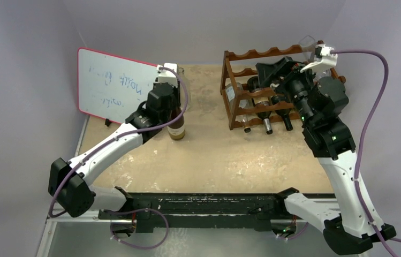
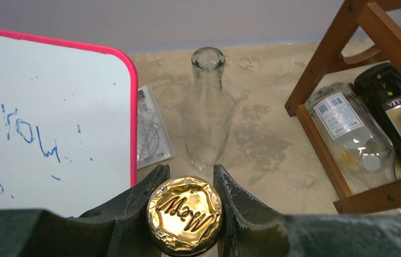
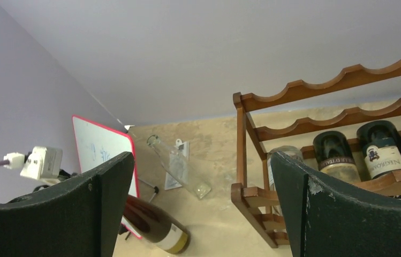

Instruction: Take the wine bottle off the wine rack

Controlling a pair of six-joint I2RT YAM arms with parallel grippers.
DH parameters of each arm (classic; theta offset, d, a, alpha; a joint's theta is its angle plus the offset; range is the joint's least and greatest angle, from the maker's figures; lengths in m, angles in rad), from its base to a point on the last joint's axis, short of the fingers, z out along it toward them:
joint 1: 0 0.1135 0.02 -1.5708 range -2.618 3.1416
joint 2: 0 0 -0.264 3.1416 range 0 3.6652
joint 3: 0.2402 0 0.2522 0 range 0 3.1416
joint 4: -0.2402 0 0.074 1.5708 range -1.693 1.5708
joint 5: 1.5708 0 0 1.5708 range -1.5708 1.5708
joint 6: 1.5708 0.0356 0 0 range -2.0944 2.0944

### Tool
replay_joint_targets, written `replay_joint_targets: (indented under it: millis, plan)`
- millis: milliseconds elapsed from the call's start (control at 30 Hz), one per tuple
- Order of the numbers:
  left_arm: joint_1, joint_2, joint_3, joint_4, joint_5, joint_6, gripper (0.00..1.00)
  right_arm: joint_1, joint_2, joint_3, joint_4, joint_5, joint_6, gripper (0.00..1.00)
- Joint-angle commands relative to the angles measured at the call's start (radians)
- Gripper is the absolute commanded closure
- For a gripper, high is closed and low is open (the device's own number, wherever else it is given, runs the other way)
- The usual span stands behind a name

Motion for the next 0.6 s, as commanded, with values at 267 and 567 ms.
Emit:
replay_joint_targets:
  millis: [267, 567]
  plan:
    - [0.107, 0.060, 0.207, 0.296, 0.059, -0.005, 1.00, -0.002, -0.005, -0.031, 0.056, 0.038, -0.064, 0.00]
    - [0.109, 0.106, 0.185, 0.327, 0.054, 0.056, 1.00, -0.002, 0.004, -0.033, 0.054, 0.045, -0.075, 0.00]
